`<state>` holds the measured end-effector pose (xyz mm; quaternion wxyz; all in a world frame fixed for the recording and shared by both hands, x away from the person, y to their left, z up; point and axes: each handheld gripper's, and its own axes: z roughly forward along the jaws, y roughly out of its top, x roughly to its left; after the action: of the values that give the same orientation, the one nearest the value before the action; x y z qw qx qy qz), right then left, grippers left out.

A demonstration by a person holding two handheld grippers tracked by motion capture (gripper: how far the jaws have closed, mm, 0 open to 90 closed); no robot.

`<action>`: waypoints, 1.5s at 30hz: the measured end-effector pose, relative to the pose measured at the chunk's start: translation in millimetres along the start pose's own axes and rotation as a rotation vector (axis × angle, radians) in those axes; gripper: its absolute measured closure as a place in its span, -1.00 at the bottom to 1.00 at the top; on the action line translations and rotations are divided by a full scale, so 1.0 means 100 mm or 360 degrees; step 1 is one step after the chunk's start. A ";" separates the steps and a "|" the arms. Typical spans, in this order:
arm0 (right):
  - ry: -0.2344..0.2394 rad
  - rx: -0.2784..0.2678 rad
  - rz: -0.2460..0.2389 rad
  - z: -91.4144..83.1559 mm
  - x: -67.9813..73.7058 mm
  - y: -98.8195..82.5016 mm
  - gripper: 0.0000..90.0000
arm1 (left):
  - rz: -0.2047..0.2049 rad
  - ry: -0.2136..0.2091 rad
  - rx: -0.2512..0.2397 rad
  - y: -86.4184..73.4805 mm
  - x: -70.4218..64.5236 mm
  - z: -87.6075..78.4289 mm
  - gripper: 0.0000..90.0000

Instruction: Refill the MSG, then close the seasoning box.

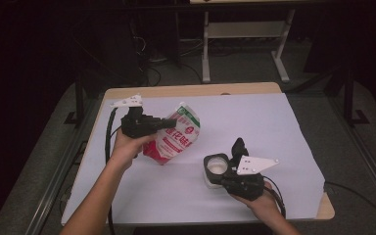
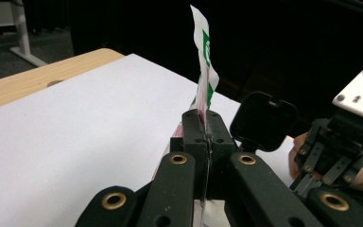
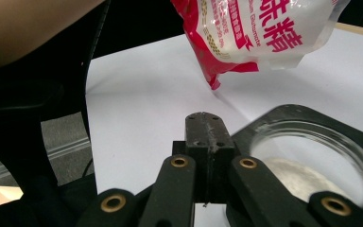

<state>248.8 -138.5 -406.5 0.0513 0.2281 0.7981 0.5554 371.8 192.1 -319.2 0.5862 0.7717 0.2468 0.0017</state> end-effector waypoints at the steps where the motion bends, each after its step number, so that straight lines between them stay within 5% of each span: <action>1: -0.0008 -0.0010 0.0004 -0.02 -0.01 0.00 1.00 | -0.0008 -0.0001 -0.0008 0.00 0.01 0.01 1.00; 10: -0.0048 -0.0015 0.0035 -0.22 -0.10 -0.08 1.00 | 0.0002 0.0033 -0.0001 -0.07 0.13 0.09 1.00; 19: -0.0089 -0.0031 0.0084 -0.43 -0.19 -0.19 1.00 | -0.0001 0.0059 -0.0059 -0.12 0.20 -0.05 1.00; 32: -0.0167 -0.0021 0.0130 -0.68 -0.31 -0.33 1.00 | 0.0013 0.0147 -0.0055 -0.20 0.20 -0.36 1.00; 45: -0.0324 -0.0041 0.0185 -0.78 -0.55 -0.34 1.00 | -0.0023 0.0226 -0.0125 -0.50 0.19 -0.80 1.00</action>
<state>261.3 -238.2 -417.7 0.1027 0.3285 0.7670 0.5415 346.4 281.5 -345.1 0.5970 0.7443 0.2930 0.0618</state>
